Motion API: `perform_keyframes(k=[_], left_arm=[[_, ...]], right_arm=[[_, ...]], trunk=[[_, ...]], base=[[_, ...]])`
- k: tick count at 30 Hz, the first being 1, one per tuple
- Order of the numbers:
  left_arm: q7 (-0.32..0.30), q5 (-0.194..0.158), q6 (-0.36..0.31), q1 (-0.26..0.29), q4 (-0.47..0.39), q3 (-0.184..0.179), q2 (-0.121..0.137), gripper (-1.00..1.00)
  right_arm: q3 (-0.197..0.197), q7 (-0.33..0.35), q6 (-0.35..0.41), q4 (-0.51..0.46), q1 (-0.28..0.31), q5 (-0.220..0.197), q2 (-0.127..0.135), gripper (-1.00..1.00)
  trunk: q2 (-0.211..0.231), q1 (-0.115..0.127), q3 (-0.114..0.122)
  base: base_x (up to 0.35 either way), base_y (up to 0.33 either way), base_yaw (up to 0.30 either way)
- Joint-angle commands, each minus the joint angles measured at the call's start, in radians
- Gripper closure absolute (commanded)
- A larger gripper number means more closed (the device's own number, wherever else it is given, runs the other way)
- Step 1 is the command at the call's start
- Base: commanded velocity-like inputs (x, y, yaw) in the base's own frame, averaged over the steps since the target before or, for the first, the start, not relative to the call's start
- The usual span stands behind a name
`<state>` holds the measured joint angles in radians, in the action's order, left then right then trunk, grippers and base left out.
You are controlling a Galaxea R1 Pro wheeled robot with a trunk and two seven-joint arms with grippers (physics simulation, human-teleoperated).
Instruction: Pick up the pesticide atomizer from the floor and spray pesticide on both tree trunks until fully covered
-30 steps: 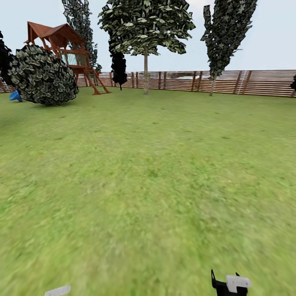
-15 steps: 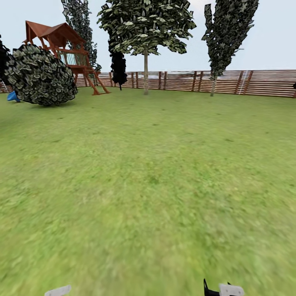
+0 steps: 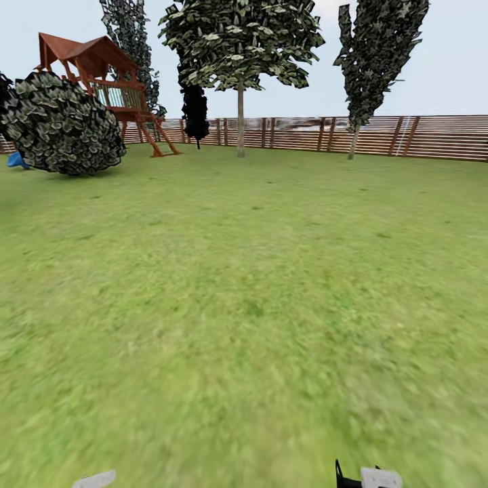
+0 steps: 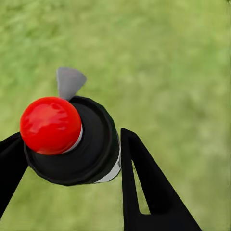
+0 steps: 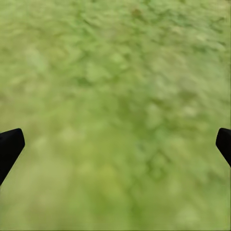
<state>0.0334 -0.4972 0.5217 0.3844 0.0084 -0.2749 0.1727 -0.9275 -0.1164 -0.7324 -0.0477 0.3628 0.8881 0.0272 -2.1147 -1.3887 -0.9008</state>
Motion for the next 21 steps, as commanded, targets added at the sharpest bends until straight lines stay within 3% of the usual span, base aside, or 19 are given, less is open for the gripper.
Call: perform_keyframes(k=[1,21], left_arm=[[0.003,-0.003,0.003,0.001,0.001,-0.009,0.001,1.00],[0.003,-0.003,0.003,-0.010,0.001,-0.008,0.007,1.00]], right_arm=[[-0.002,-0.009,-0.002,0.002,0.001,0.011,0.000,-1.00],[-0.002,-0.010,-0.002,0.002,0.001,0.011,0.000,-1.00]], trunk=[[0.000,0.000,-0.001],[0.000,0.000,-0.001]], base=[[0.338,0.000,0.000],[0.338,0.000,0.000]])
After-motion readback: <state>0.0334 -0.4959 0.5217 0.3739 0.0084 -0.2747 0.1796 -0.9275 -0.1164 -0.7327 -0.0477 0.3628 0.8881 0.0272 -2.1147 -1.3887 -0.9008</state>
